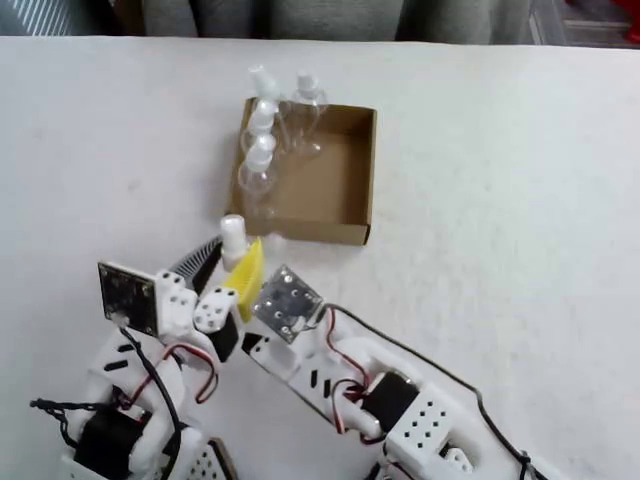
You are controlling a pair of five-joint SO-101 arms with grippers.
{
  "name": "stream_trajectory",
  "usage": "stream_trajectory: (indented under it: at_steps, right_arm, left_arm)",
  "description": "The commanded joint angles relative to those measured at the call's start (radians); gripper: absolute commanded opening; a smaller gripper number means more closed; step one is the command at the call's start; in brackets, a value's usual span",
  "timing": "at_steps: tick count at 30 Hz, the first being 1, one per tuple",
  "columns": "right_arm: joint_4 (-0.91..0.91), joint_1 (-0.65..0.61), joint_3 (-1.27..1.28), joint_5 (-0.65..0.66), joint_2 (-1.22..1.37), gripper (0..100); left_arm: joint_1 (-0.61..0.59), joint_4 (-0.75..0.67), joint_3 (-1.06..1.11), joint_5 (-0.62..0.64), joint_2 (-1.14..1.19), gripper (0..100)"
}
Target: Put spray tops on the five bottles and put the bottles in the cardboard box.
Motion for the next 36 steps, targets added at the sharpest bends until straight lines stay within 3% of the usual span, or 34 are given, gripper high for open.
stream_trajectory:
  at_steps: [1,9,17,36]
  right_arm:
    - [-0.013,0.045,-0.014,-0.009,-0.094,1.6]
    - [0.027,0.058,0.015,-0.009,-0.194,1.6]
    - [0.03,0.064,0.014,-0.009,-0.202,1.6]
    - [0.036,0.176,-0.006,-0.009,-0.292,1.7]
  left_arm:
    - [0.008,-0.002,-0.003,0.0,-0.01,2]
    - [0.018,-0.003,-0.006,0.005,-0.01,2]
    - [0.012,-0.008,-0.005,0.11,-0.01,2]
    - [0.016,-0.256,0.146,0.094,-0.01,2]
